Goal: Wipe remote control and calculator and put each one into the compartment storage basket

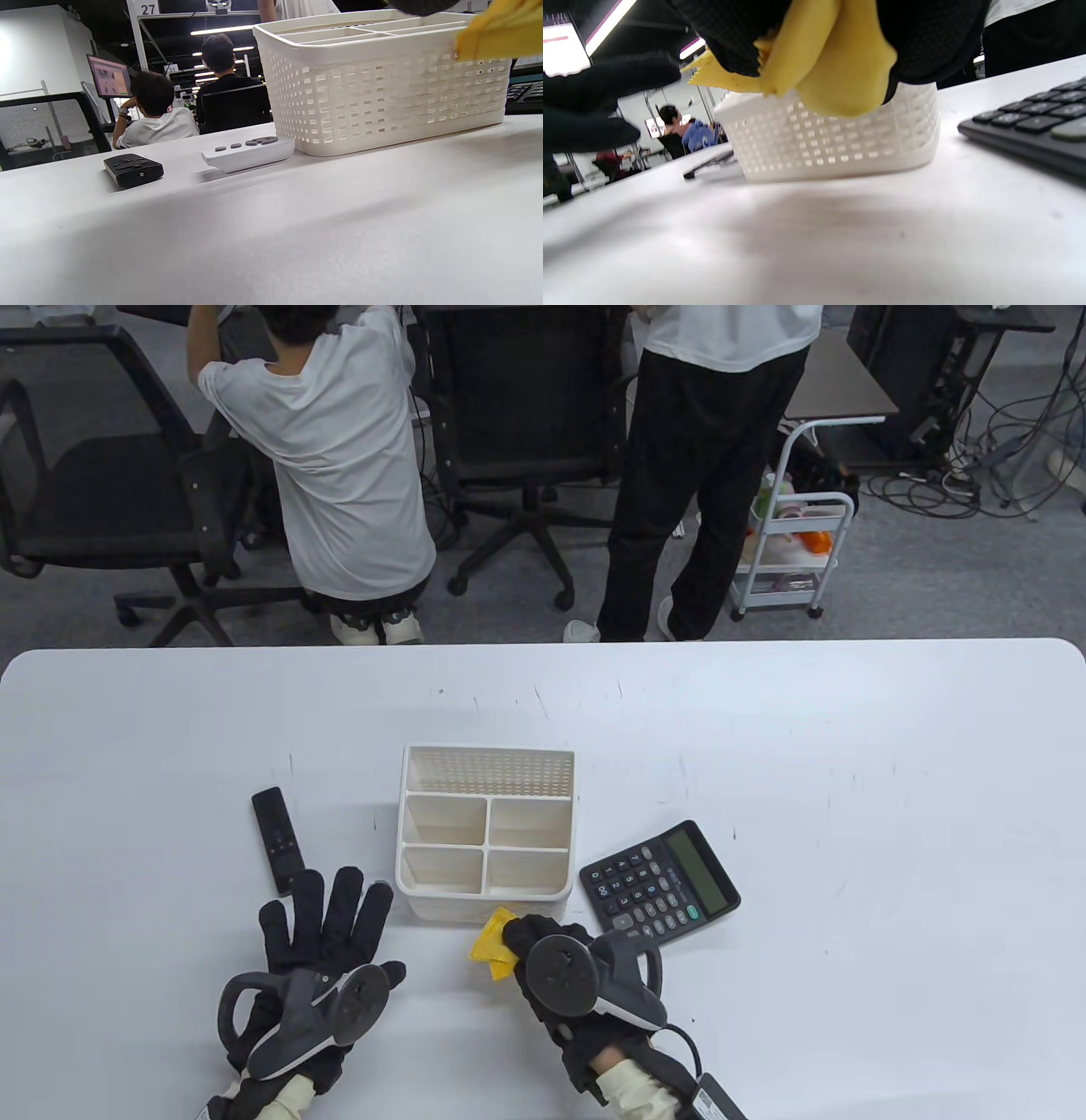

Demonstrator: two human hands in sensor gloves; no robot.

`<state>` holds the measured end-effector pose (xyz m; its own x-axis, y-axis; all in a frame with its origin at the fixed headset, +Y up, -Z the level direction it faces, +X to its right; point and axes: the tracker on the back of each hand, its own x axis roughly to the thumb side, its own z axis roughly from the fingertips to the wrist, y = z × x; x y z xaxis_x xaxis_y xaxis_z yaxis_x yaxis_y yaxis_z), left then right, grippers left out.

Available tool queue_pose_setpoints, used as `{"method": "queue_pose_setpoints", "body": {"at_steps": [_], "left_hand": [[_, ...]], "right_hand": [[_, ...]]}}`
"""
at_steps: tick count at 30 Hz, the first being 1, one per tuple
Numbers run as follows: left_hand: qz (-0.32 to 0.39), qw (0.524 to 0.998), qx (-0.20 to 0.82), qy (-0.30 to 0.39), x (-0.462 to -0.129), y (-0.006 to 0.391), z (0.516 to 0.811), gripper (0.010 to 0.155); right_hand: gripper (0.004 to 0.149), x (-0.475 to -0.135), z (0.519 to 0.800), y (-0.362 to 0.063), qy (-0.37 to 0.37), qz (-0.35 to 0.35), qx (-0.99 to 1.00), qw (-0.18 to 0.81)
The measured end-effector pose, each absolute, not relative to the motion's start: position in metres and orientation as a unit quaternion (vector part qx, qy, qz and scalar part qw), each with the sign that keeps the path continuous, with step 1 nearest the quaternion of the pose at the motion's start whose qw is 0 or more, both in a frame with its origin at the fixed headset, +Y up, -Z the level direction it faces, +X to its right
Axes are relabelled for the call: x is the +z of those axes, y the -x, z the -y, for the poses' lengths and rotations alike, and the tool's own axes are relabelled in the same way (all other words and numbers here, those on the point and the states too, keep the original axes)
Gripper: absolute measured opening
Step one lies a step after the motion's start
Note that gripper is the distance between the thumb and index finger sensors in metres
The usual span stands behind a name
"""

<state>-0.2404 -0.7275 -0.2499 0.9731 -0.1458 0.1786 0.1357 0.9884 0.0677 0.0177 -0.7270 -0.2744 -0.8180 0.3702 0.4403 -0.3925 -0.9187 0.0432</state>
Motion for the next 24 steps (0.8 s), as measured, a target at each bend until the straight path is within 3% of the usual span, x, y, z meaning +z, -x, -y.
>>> {"method": "queue_pose_setpoints", "body": {"at_steps": [8, 18, 24], "left_hand": [[0.088, 0.993, -0.072, -0.024, -0.250, 0.241, 0.728, 0.079], [0.075, 0.995, -0.067, -0.016, -0.251, 0.244, 0.727, 0.078], [0.051, 0.997, -0.057, -0.001, -0.255, 0.247, 0.728, 0.078]], "right_hand": [[0.049, -0.266, 0.706, -0.035, -0.211, 0.104, 0.930, 0.281], [0.049, -0.252, 0.700, -0.047, -0.208, 0.207, 0.891, 0.345], [0.049, -0.250, 0.700, -0.048, -0.215, 0.224, 0.884, 0.351]]}}
